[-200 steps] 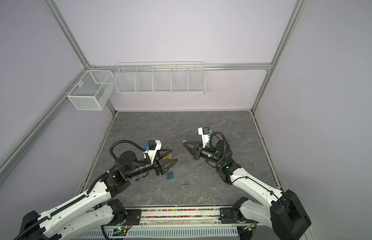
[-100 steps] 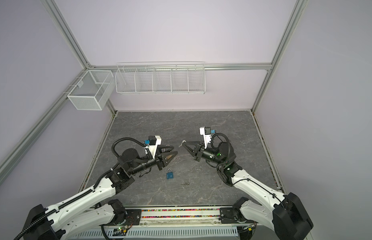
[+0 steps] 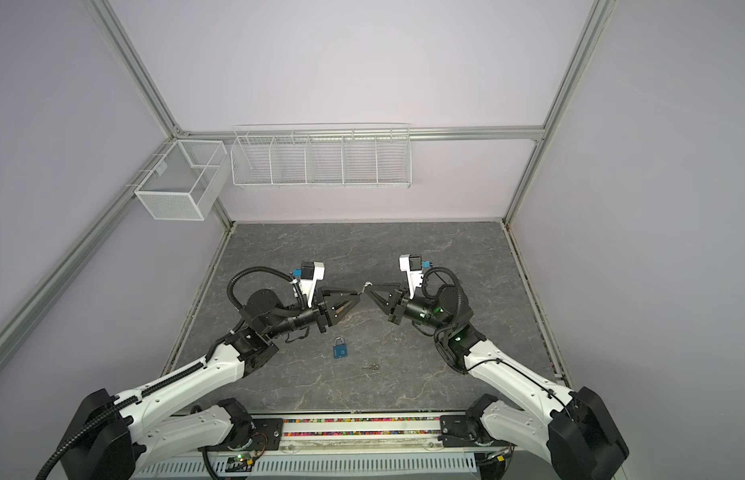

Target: Unlock with the key

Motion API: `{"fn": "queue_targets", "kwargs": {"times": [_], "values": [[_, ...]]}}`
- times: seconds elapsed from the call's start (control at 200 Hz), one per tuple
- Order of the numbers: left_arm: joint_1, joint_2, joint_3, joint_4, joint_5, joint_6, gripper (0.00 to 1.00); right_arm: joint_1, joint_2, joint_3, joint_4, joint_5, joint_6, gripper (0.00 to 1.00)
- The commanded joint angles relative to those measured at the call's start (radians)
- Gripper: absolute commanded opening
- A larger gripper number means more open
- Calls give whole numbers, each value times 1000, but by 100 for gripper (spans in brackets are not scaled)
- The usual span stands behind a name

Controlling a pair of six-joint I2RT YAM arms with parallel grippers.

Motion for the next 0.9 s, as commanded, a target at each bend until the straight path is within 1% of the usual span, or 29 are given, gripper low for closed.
{"fn": "queue_targets", "kwargs": {"times": [0.0, 0.13, 0.215, 0.385, 0.485, 0.635, 0.76, 0.84, 0.895], "values": [[7, 14, 20, 106, 22, -62, 28, 7, -2, 9, 20, 3, -12, 6], [7, 52, 41, 145, 36, -90, 22, 8, -6, 7, 16, 10, -18, 6], [8, 74, 57, 151, 57, -103, 21, 8, -4, 7, 20, 11, -19, 6], [9, 61, 53, 112, 61, -102, 24, 8, -4, 12, 19, 16, -25, 6], [9, 68, 65, 85, 89, -107, 24, 9, -3, 13, 21, 23, -30, 6], [9, 58, 62, 62, 91, -104, 25, 8, -18, 28, -15, 36, -56, 6], [9, 43, 63, 64, 78, -97, 20, 8, -20, 36, -20, 36, -59, 6], [10, 37, 71, 53, 73, -86, 12, 8, -17, 35, -15, 36, -53, 6], [10, 34, 74, 50, 65, -81, 4, 9, -13, 32, -7, 34, -48, 6]]}}
